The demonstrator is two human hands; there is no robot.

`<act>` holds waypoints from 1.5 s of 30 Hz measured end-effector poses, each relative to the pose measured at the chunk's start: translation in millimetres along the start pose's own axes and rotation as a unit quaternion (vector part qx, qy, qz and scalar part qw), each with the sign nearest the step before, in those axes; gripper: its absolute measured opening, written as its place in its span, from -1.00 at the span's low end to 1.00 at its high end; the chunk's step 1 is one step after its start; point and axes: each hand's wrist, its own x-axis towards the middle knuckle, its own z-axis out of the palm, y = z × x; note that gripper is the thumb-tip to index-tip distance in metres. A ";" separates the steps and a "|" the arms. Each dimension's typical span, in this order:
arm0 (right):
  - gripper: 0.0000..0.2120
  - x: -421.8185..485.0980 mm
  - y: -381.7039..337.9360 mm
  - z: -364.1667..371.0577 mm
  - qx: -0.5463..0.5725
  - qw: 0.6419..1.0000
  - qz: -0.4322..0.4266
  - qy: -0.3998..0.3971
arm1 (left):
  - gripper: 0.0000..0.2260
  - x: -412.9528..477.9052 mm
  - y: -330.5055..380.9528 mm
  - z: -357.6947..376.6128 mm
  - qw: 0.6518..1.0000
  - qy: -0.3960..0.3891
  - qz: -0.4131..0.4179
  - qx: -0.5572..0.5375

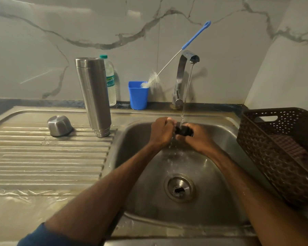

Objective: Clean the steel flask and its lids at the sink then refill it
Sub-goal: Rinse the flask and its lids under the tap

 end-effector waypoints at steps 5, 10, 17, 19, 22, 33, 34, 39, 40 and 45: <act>-0.59 1.3 -3.8 -0.4 0.032 0.999 0.007 0.034 | -0.67 0.5 0.3 -0.9 1.000 0.004 0.001 0.003; -0.58 -0.2 -4.8 0.8 0.015 0.999 0.007 0.037 | -0.68 -0.3 2.0 -2.3 1.000 0.004 0.001 -0.005; -0.56 1.0 -5.0 0.5 0.008 0.999 0.006 0.040 | -0.68 1.1 0.8 -1.2 1.000 0.006 -0.006 -0.004; -0.56 -0.6 -6.9 -0.6 0.006 1.000 0.009 0.019 | -0.67 1.7 0.2 0.4 1.000 0.010 -0.008 -0.005; -0.54 -0.8 -8.6 1.2 0.001 0.999 0.009 0.032 | -0.66 1.3 0.1 1.6 1.000 0.009 -0.015 -0.003; -0.60 -4.3 -8.6 -1.2 -0.006 0.999 0.029 -0.027 | -0.83 1.2 -3.4 0.3 0.999 -0.020 0.026 0.010; -0.64 -6.2 -7.7 -0.5 -0.005 0.998 0.032 -0.047 | -0.85 0.2 -3.6 -0.2 0.999 -0.032 0.040 0.012; -0.62 -3.1 -10.4 -2.3 0.324 0.928 0.148 -0.112 | -0.82 -1.5 0.9 -3.1 0.995 -0.021 0.098 -0.008; -0.66 -2.9 -10.1 -4.0 0.377 0.902 0.162 -0.134 | -0.80 -1.6 1.8 -5.2 0.994 -0.027 0.103 -0.014; -0.57 -5.9 -16.6 -11.4 0.533 0.783 0.202 -0.250 | -0.79 6.1 -4.8 -17.9 0.996 -0.064 0.065 -0.005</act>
